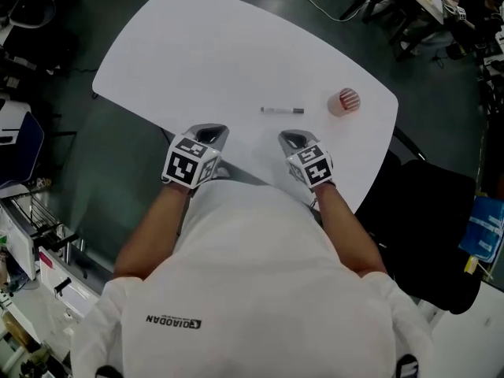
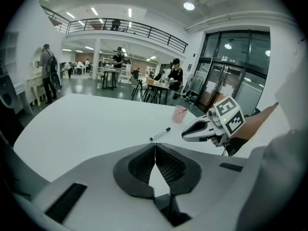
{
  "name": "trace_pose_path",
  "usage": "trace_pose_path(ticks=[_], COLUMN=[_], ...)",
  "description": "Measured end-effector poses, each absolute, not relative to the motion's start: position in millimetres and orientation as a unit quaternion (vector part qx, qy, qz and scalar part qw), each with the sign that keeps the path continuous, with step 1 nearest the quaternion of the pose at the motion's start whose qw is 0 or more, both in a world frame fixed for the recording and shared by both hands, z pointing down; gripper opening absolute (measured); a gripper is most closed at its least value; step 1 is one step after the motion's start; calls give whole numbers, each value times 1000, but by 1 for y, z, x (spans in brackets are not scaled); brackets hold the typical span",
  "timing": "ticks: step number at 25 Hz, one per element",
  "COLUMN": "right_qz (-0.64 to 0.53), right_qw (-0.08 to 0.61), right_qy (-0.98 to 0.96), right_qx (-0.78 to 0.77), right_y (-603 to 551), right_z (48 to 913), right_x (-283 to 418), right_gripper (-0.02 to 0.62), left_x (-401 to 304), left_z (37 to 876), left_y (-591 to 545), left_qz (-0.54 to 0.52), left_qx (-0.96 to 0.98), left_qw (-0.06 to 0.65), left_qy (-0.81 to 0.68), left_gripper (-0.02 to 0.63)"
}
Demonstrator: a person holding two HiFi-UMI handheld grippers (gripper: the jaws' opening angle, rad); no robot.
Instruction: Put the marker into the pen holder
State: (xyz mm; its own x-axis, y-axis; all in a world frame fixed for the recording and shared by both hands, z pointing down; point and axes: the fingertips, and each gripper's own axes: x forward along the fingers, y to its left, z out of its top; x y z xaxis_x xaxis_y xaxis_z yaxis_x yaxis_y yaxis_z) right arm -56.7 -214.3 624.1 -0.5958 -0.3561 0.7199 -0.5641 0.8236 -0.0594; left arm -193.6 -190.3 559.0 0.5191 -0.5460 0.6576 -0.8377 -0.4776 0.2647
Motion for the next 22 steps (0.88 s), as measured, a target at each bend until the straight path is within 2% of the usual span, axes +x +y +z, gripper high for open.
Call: trace_pose_path(ticks=[12,22], right_qz=[65,-42], right_qw=[459,566], right_qy=[-859,-808], right_qx=[219,156], right_y=[-250,-285], right_z=[668,699], right_x=[-112,-128], right_gripper=[44,105], left_x=[-283,-319], left_z=[571,584], left_y=[-178,-178], left_qz=[241,238], left_qx=[791,789], left_qw=[315,333], left_qy=[-465,-459], left_gripper=[28,28])
